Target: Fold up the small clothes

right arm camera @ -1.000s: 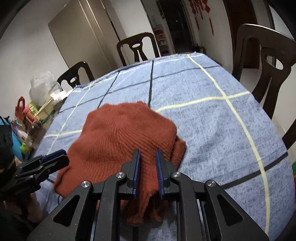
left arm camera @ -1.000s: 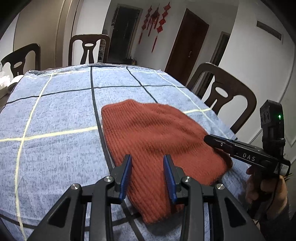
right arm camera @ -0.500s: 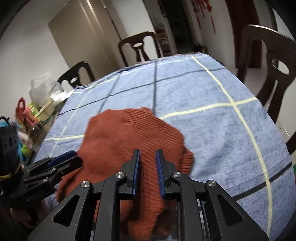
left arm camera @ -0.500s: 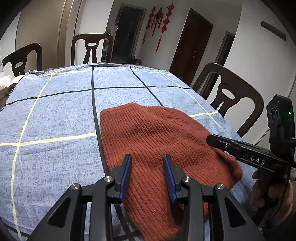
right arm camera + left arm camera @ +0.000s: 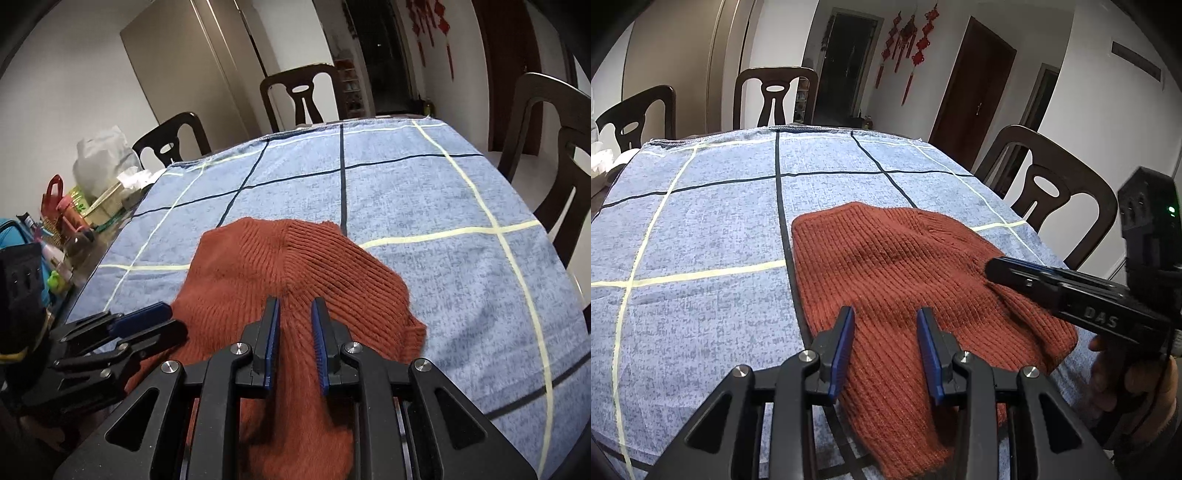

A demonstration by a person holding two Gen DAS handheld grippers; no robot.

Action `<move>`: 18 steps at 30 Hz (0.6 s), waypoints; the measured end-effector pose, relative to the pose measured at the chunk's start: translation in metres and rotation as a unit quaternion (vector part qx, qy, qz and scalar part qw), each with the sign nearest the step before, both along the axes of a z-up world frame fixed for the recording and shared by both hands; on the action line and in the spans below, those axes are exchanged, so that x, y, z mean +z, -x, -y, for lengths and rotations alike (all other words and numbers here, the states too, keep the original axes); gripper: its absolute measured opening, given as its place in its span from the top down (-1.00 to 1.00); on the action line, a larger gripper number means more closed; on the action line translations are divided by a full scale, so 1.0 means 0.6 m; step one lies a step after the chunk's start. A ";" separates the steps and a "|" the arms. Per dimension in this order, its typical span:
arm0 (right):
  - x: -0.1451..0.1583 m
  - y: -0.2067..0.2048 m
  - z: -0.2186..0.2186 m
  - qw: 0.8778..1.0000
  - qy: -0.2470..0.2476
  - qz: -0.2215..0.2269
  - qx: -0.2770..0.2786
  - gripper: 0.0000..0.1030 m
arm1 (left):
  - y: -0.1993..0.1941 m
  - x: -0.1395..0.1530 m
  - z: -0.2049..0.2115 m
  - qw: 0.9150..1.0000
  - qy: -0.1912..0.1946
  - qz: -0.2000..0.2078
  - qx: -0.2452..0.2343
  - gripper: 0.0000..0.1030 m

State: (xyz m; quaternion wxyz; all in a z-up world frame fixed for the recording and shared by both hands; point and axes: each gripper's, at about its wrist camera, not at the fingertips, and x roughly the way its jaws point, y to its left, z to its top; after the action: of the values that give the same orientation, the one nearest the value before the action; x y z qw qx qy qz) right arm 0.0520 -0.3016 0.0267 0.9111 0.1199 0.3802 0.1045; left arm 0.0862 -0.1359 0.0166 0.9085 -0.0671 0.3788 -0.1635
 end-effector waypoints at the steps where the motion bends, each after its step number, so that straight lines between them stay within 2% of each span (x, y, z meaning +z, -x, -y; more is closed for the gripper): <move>1: -0.005 0.003 0.003 1.000 0.001 -0.002 -0.002 0.66 | -0.001 0.000 0.000 1.000 0.000 0.000 0.000 0.25; 5: -0.011 0.010 0.022 1.000 -0.021 -0.010 -0.012 0.66 | -0.003 0.000 0.004 1.000 -0.004 0.000 -0.001 0.25; 8: 0.004 0.022 0.027 1.000 0.000 0.004 -0.025 0.65 | -0.001 0.004 0.000 1.000 0.003 0.000 0.002 0.25; 12: -0.006 0.029 0.056 0.998 -0.015 0.000 -0.055 0.39 | 0.002 0.008 -0.016 1.000 0.021 0.004 0.019 0.25; 14: -0.023 0.023 0.069 0.997 -0.023 -0.023 -0.063 0.22 | 0.000 0.004 -0.024 0.999 0.028 0.001 0.027 0.25; 16: -0.036 0.023 0.083 0.996 -0.050 -0.030 -0.070 0.09 | -0.004 -0.004 -0.029 0.999 0.029 -0.007 0.032 0.25; 18: -0.046 0.020 0.097 0.992 -0.093 -0.040 -0.072 0.09 | -0.006 -0.011 -0.033 0.999 0.033 -0.015 0.035 0.22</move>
State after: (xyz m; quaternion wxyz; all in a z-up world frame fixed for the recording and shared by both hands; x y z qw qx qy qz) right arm 0.0403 -0.3596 -0.0008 0.8854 0.2356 0.3948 0.0685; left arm 0.0896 -0.1163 0.0101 0.9053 -0.1128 0.3837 -0.1433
